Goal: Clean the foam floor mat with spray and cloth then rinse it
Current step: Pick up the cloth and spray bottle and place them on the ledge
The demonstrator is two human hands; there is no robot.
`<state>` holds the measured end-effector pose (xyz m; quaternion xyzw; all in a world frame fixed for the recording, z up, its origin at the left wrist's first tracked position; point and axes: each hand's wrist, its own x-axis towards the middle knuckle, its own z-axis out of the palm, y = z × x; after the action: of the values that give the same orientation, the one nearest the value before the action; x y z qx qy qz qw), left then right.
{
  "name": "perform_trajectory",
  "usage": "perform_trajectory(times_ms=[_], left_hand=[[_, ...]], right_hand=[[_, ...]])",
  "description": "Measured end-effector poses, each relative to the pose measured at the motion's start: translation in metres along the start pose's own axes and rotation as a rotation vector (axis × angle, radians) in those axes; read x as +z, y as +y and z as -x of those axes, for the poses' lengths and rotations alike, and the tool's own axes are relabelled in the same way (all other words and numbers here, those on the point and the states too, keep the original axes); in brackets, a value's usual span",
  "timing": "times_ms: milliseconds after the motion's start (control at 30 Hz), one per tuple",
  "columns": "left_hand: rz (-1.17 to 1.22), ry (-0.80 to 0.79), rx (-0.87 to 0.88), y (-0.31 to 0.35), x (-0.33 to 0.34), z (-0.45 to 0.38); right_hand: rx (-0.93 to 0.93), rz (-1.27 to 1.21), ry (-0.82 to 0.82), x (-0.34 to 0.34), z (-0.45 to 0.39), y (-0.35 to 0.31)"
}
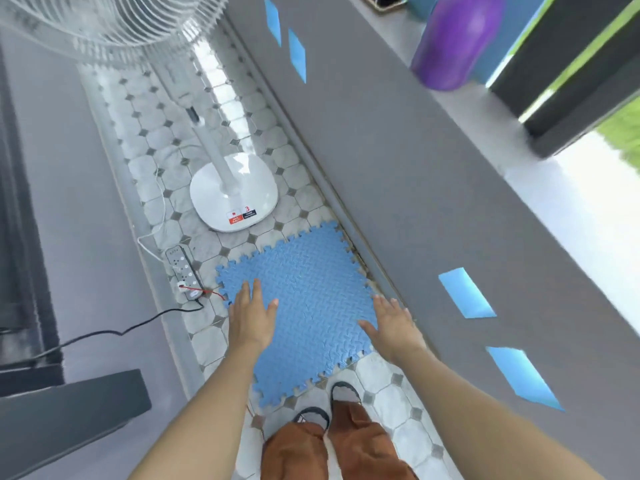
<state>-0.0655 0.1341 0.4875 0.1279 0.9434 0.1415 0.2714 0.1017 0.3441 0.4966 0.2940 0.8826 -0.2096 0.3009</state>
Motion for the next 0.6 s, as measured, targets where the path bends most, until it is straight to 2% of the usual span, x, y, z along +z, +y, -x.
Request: perform_trajectory(times_ms=[167,333,500,600], left_hand=[[-0.087,-0.005,0.132,0.035,-0.056,0.035],[-0.176,-0.046,0.318,0.069,-0.082,0.069],[-0.32,-0.121,0.554,0.13,-0.069,0.106],[-0.407,-0.147,0.771,0.185,-0.045,0.142]], right_hand=[[0.066,-0.126,0.081,-0.024,0.074,0.002],[0.211,-0.287,0.191,-0.025,0.144,0.017],[0.462,-0.425,0.334,0.001,0.232,0.064],[0.665,-0.578,0.445,0.032,0.302,0.102]])
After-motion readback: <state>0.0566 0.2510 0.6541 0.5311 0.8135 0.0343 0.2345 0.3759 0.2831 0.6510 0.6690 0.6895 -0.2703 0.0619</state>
